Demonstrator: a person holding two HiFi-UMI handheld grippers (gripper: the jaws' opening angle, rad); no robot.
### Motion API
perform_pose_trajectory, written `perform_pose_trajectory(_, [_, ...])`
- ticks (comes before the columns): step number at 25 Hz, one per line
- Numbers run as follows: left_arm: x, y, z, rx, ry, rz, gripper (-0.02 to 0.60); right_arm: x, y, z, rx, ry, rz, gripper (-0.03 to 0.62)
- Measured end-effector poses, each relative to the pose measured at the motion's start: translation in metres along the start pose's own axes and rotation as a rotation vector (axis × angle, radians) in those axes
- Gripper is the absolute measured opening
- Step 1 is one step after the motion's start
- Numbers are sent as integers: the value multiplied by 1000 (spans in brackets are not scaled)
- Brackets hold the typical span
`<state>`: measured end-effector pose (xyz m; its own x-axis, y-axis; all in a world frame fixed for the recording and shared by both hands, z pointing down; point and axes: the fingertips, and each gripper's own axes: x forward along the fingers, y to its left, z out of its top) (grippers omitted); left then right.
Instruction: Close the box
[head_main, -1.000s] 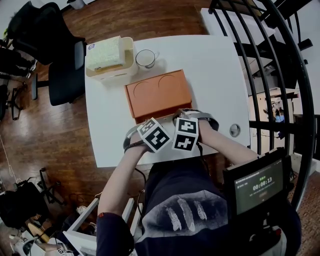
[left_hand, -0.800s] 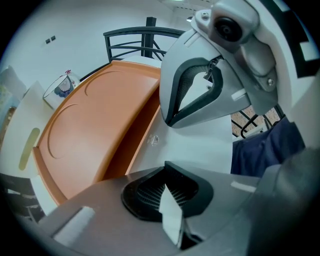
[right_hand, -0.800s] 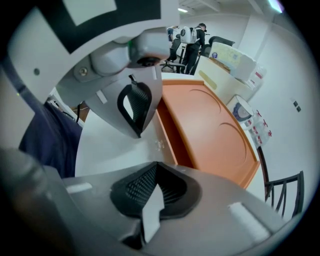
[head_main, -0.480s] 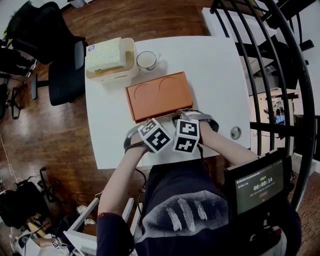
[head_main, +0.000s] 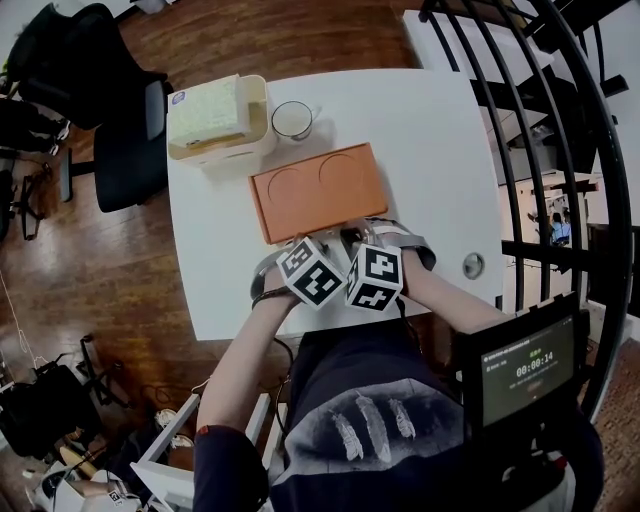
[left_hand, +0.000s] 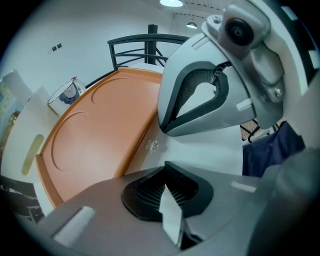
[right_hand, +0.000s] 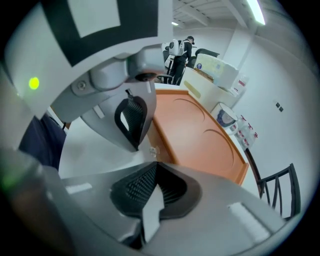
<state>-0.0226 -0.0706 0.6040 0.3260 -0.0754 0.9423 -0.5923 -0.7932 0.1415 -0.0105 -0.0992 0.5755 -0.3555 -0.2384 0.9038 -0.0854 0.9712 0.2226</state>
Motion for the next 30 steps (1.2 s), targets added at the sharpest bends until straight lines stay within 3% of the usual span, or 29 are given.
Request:
perform_pose_trajectory(7, [1, 8, 3, -28, -38, 26, 14, 1, -3, 3, 1, -21, -43, 5])
perform_pose_trajectory(16, [-1, 5, -4, -38, -5, -27, 14, 5, -1, 1, -13, 28, 12, 5])
perform_pose_trajectory(20, [-15, -4, -6, -30, 5, -74, 14, -1, 11, 1, 12, 52, 141, 5])
perform_pose_trajectory(26, [-38, -26, -12, 29, 58, -149, 14, -35, 40, 17, 119, 16, 448, 5])
perform_pose_trajectory(30, [-50, -37, -19, 68, 75, -178, 14, -52, 54, 17, 103, 28, 566, 5])
